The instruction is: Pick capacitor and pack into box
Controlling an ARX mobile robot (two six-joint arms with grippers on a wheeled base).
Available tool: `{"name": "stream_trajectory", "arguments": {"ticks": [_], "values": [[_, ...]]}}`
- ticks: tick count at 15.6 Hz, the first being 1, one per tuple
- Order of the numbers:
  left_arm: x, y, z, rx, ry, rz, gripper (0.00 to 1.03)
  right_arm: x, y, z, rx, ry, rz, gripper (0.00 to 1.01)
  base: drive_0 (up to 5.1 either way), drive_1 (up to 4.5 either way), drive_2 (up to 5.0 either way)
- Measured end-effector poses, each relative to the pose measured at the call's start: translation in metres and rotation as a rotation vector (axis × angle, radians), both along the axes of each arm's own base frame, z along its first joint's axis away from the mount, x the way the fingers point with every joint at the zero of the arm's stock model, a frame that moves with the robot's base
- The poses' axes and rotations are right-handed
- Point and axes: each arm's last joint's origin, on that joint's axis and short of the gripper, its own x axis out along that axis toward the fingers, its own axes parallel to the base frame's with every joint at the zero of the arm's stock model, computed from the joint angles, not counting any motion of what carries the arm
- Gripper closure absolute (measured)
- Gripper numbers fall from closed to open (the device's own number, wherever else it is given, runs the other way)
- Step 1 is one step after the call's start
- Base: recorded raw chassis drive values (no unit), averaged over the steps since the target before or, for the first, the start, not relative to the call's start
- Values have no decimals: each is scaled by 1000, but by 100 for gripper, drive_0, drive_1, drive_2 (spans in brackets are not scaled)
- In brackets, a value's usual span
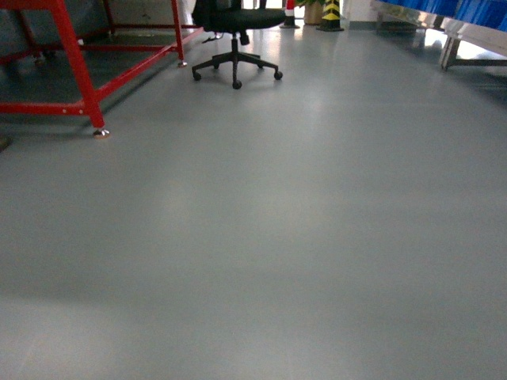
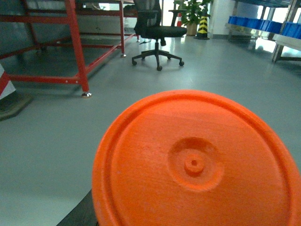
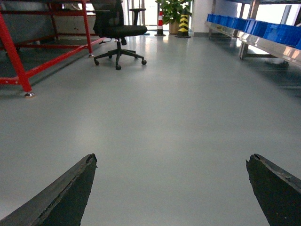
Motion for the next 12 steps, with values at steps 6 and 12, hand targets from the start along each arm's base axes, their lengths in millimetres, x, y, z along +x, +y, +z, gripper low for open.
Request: {"name": "stream_trajectory", "arguments": {"ticks": [6, 12], "values": [[0, 0, 0, 0, -1, 0, 59, 0, 0, 0, 0, -1, 0, 3, -493, 252, 252], [0, 0, 0, 0, -1, 2, 59, 0, 0, 0, 0, 0, 0, 3, -494, 249, 249]]}}
